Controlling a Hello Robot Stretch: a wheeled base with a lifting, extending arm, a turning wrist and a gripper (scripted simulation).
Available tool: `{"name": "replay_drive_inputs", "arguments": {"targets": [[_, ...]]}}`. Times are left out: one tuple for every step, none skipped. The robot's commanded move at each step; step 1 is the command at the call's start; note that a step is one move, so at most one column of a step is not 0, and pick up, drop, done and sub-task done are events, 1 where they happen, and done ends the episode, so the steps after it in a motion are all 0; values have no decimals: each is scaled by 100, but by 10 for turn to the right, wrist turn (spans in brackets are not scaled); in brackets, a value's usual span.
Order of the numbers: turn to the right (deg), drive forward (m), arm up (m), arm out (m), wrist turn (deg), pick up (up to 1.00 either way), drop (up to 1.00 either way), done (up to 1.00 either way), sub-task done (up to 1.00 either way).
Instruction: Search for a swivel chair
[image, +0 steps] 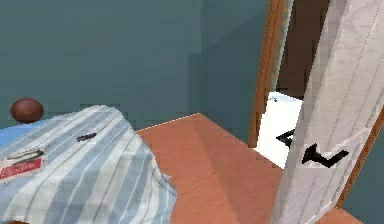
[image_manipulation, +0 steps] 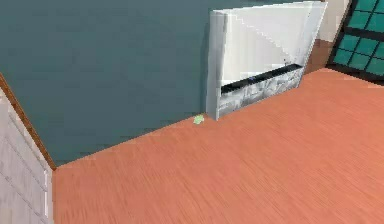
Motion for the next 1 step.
{"name": "replay_drive_inputs", "arguments": {"targets": [[120, 0, 0, 0, 0, 0, 0, 0, 0]]}}
